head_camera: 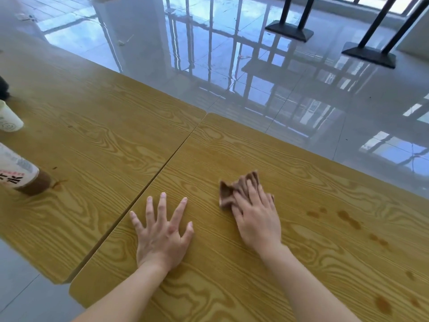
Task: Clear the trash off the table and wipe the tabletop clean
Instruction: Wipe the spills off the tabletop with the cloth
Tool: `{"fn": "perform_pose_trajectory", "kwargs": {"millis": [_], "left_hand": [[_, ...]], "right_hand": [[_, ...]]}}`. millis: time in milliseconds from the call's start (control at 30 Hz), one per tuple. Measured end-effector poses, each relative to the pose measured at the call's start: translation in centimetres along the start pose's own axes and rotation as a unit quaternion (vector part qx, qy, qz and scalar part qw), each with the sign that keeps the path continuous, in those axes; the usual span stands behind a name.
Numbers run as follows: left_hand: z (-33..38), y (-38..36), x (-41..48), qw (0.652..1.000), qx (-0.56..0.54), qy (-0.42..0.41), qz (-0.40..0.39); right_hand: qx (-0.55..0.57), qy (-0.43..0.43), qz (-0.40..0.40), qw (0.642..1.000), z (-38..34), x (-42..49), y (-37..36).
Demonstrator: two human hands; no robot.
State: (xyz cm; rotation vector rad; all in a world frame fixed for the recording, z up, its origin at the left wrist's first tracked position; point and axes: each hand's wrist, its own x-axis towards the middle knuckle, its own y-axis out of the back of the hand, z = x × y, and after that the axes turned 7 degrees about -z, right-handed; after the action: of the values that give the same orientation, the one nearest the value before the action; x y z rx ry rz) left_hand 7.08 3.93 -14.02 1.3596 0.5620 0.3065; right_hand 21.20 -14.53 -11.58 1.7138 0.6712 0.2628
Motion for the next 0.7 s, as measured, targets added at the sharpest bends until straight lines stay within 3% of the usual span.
{"fn": "perform_pose_trajectory", "kwargs": {"millis": [100, 267, 333, 533, 633, 700], "left_hand": [[-0.1, 0.0, 0.1, 1.000, -0.001, 0.001, -0.001], [0.0, 0.0, 0.0, 1.000, -0.001, -0.002, 0.001], [0.1, -0.1, 0.3, 1.000, 0.001, -0.005, 0.001], [0.1, -0.4, 0.5, 1.000, 0.008, -0.003, -0.001], [-0.2, -0.3, 0.6, 1.000, 0.010, -0.014, -0.011], [-0.2, -0.2, 0.1, 0.998, 0.019, -0.063, -0.013]], "right_hand": [[0.014, -0.039, -0.025, 0.999, -2.2, 4.3, 0.5], [-0.021, 0.115, 0.029, 0.993, 0.2, -9.2, -3.7], [-0.022, 0.128, 0.016, 0.991, 2.5, -10.6, -3.7], [-0.006, -0.076, -0.018, 0.997, -0.8, 1.4, 0.0], [-0.030, 0.012, -0.010, 0.999, -0.7, -3.5, -2.5], [-0.047, 0.061, 0.007, 0.997, 1.5, -9.8, -3.7]]}}
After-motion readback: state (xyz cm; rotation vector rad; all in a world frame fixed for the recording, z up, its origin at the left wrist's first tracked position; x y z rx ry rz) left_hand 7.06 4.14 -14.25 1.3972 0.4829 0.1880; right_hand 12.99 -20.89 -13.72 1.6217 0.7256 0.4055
